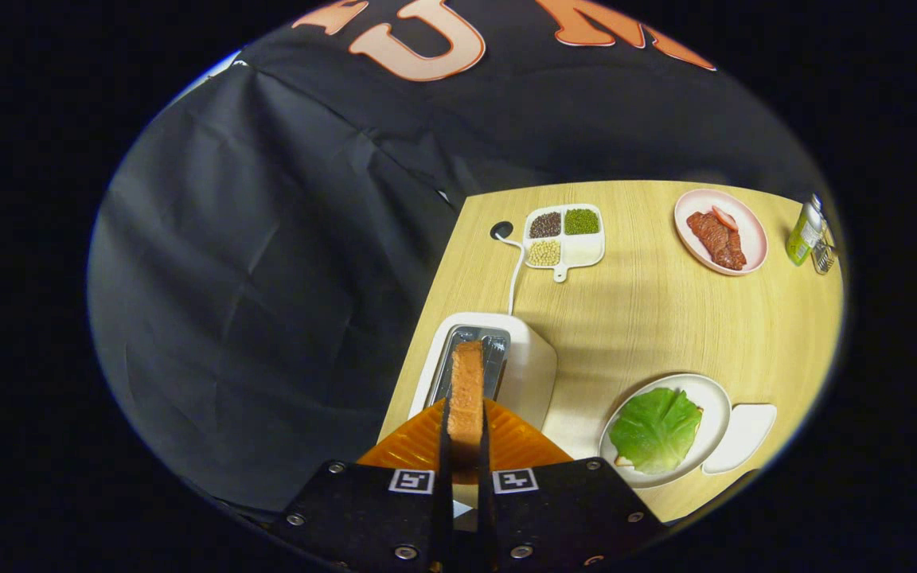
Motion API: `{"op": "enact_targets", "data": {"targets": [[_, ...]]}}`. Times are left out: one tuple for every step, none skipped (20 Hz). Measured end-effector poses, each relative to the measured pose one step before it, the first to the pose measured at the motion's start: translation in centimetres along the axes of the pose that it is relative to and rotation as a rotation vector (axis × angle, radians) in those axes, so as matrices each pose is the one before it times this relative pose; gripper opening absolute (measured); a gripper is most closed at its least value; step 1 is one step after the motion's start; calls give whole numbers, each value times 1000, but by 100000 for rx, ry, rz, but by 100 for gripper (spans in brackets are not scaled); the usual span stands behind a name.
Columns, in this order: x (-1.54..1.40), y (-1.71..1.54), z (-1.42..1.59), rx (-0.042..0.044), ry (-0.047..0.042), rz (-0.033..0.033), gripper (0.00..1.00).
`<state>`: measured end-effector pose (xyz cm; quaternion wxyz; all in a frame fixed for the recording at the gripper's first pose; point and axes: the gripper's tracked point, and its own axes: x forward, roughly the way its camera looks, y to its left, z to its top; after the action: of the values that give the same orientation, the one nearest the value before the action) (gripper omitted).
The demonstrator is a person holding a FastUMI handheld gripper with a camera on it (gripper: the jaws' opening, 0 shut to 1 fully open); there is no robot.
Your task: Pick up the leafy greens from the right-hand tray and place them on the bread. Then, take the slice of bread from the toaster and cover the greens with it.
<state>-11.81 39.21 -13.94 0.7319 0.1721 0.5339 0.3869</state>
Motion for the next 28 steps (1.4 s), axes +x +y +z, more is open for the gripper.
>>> {"op": "enact_targets", "data": {"targets": [[-911, -586, 63, 480, -1362, 384, 12], [-769, -740, -17, 222, -1400, 641, 13], [-799, -847, -118, 999, -1362, -52, 12], [-646, -744, -173, 873, -928, 636, 12], [-552, -1024, -281, 1233, -1053, 333, 12], [-425, -1072, -367, 952, 267, 608, 12], [-504, -1160, -330, 1590, -669, -182, 12], [-272, -1041, -161, 1255, -372, 119, 12], [-363, -1064, -312, 1618, -110, 0, 12], [-217, -779, -201, 567, -272, 1050, 12], [-76, -945, -177, 455, -371, 452, 12], [21, -1054, -145, 831, 110, 356, 12], [172, -956, -380, 1122, 126, -936, 12], [58, -835, -338, -87, 375, 516, 12], [306, -833, -487, 637, 504, 79, 12], [517, -431, -685, 2724, 2253, 2525, 12], [598, -670, -849, 3069, 2186, 1923, 12], [497, -617, -275, 3272, 47, 2385, 12], [393, -1029, -412, 2540, 733, 425, 12], [430, -1003, -400, 1647, 583, 432, 12], [290, -993, -537, 431, 332, -472, 12], [399, -904, -412, -546, 535, -114, 12], [263, -848, -609, -251, 603, -645, 12], [389, -778, -173, -158, -254, -308, 12], [282, -895, -371, 510, -239, -334, 12], [449, -771, -158, 881, -360, -39, 13], [369, -692, -284, 1007, -407, 30, 13], [312, -770, -184, 1020, 27, 335, 12]]}}
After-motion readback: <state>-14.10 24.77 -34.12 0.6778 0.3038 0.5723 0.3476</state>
